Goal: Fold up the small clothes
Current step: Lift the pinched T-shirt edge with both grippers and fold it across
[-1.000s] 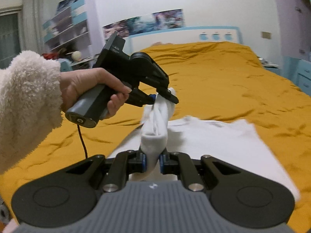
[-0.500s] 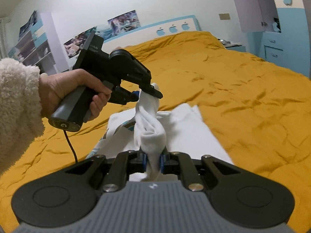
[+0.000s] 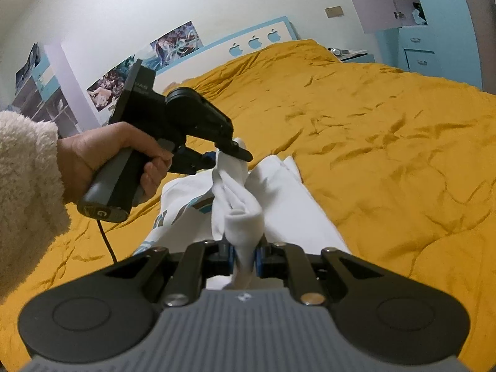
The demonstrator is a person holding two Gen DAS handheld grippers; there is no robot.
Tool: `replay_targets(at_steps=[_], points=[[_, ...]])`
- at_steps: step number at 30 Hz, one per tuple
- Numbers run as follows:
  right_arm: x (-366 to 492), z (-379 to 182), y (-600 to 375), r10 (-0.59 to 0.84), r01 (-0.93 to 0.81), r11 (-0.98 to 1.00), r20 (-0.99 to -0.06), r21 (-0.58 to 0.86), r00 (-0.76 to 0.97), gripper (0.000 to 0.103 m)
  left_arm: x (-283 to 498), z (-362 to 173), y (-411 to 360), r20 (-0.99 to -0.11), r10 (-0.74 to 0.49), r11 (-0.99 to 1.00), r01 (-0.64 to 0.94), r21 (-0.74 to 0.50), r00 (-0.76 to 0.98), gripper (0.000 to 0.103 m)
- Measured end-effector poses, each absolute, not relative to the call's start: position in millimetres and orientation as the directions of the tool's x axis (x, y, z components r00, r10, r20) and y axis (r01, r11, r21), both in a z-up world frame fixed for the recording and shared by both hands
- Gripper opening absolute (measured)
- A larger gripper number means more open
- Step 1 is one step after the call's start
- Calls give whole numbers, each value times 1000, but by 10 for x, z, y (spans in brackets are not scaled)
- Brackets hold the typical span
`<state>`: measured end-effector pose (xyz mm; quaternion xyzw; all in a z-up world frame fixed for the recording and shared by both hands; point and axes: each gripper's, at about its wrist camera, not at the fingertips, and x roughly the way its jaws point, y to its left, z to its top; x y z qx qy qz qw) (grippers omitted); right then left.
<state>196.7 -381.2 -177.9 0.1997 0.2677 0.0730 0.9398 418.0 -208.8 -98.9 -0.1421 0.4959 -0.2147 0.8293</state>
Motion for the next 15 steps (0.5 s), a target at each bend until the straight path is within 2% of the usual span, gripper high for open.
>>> replay_targets(at_steps=[15], points=[[1845,-1847,-3916,207,46,880,-468,473,859,6,4231,-1013,-2333,-780,-479,877,233,-419,402,18]])
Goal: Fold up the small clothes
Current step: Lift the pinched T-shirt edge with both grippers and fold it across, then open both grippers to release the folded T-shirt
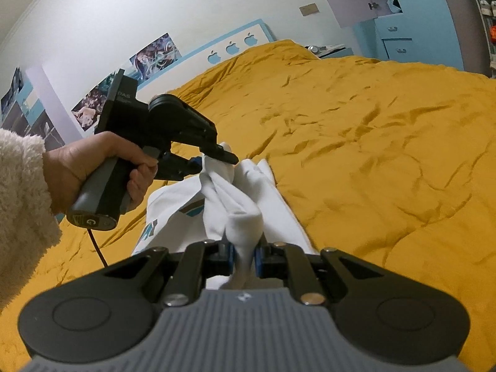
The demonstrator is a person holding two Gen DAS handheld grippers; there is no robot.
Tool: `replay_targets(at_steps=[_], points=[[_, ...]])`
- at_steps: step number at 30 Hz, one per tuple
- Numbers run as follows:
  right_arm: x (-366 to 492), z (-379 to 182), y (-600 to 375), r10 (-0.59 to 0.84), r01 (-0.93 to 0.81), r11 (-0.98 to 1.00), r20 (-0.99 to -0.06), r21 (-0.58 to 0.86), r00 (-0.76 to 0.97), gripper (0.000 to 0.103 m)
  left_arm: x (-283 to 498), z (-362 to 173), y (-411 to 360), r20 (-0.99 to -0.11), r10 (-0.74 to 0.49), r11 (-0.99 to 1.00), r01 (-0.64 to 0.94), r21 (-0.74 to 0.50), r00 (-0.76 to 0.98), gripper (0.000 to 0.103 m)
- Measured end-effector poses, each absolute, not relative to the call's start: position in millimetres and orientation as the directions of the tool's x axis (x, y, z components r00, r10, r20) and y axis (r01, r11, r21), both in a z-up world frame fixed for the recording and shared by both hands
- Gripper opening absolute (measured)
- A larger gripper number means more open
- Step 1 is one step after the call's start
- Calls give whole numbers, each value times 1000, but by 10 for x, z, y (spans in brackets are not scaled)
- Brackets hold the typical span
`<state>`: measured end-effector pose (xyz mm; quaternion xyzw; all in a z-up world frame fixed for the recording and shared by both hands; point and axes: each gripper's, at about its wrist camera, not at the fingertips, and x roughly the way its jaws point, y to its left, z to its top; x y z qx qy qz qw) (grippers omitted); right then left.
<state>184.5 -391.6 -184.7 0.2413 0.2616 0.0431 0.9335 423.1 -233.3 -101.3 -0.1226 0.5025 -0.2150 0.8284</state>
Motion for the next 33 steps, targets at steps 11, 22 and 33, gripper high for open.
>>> replay_targets(at_steps=[11,22,33], points=[[1733,-1840,-3902,176,97,864,-478,494,861,6,4257,-1039,-2438,-793,-469,882,238,-406,389,18],[1694,-1981,-3903,154,159,841,-511,517,846,5,4321,-1233,-2611,-817,-438,896,252,-365,375,19],[1358,-1733,-4029,35,235,868,-526,437,850,38,4312,-759,-2365,-672,-608,794,298,-530,424,50]])
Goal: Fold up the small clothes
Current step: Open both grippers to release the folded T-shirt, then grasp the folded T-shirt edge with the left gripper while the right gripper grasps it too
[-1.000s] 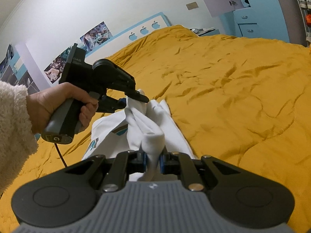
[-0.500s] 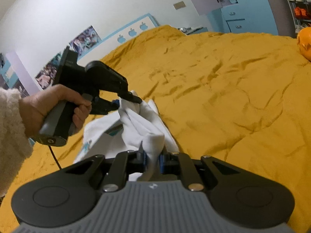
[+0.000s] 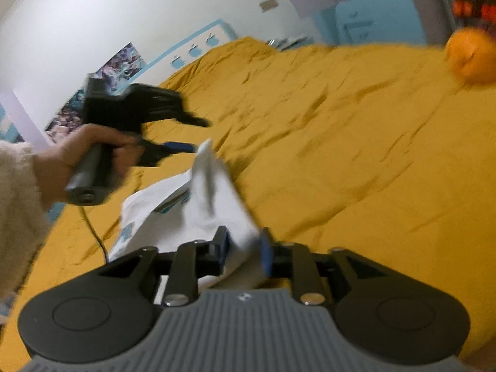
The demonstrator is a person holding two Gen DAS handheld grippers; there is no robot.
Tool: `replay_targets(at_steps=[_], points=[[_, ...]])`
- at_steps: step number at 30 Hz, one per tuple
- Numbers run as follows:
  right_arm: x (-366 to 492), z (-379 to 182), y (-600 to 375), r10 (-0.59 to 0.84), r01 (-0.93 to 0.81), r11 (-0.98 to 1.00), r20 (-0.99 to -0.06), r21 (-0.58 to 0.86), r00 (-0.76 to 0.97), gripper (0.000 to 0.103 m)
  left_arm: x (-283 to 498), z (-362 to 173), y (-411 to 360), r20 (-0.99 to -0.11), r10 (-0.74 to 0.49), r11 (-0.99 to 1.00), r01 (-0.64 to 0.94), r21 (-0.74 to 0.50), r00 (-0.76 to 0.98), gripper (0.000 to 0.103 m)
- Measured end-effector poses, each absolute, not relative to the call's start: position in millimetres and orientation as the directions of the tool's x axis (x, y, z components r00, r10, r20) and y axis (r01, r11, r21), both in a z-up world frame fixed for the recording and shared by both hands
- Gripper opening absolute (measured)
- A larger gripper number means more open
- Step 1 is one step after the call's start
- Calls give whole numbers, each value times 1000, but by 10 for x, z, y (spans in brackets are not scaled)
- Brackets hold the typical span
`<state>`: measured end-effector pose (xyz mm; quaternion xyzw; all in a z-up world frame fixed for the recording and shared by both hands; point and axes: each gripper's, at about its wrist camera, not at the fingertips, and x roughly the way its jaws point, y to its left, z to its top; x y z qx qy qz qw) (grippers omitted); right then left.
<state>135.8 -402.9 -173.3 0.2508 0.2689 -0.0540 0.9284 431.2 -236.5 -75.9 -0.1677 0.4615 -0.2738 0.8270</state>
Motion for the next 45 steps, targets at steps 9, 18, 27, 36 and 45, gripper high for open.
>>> replay_targets(at_steps=[9,18,27,36,45], points=[[2270,-1337,-4546,283,16,818,-428,575,858,39,2600,-457,-1143,-555,-672,740,472,-479,491,51],[3858,-1582,-4184,378,-32,866,-610,500,696,39,1586,-846,-646,-584,-624,781,454,-430,520,54],[4259,-1893,-4023,301,59,899,-710,434,636,8,1484,-943,-728,-605,-622,776,499,-387,497,57],[3394,-1630,-4253,358,38,849,-626,527,693,32,1397,-1035,-843,-642,-545,818,512,-264,540,42],[2006,-1550,-4497,425,122,733,-591,669,685,36,1404,-1071,-767,-661,-525,825,512,-240,536,27]])
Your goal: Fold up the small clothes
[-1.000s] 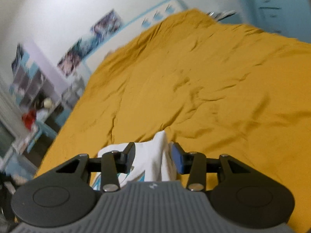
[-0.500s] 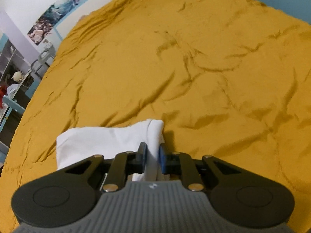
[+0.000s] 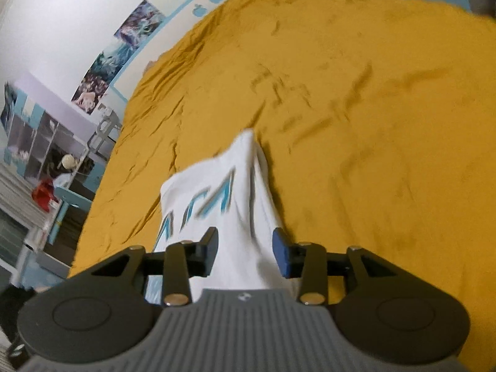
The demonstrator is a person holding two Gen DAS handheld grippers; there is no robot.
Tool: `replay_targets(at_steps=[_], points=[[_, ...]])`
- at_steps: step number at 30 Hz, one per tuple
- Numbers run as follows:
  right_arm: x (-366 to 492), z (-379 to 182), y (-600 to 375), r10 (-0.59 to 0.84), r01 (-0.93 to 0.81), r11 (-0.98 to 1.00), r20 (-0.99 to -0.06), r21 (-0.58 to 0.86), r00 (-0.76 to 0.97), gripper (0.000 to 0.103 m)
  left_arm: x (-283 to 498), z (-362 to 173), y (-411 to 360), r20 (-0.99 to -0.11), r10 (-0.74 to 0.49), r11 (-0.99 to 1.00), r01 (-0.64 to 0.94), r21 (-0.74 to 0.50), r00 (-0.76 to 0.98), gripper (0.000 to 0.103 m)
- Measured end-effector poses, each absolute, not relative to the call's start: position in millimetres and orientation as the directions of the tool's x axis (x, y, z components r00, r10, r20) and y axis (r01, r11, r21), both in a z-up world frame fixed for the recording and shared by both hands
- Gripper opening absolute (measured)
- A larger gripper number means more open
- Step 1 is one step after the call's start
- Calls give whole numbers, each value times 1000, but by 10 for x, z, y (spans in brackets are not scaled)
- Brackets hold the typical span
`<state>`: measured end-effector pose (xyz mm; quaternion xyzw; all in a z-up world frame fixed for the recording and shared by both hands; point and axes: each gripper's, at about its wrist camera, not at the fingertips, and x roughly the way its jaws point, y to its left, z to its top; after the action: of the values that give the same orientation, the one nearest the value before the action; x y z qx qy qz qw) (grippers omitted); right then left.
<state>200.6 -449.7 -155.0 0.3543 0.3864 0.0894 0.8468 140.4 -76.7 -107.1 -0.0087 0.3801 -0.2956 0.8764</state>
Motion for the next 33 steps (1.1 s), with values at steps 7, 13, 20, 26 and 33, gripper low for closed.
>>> replay_targets(at_steps=[7,13,20,26,33], points=[[1686,-1579,-4374,353,213,721,-613,660,707,36,1424,-1085,-750,-637,-522,834,498,-239,568,27],[1561,-1587,-4315,332,260,704,-630,661,702,37,1378,-1108,-807,-632,-513,833,515,-203,581,27],[1743,-1744,-4252,303,303,710,-665,635,683,37,1448,-1041,-786,-635,-491,849,491,-195,596,35],[1794,-1809,-4247,314,328,668,-653,668,689,38,1414,-1060,-893,-645,-494,836,522,-169,583,25],[1855,-1724,-4161,320,307,666,-632,679,705,27,1402,-1017,-621,-609,-506,852,464,-242,611,8]])
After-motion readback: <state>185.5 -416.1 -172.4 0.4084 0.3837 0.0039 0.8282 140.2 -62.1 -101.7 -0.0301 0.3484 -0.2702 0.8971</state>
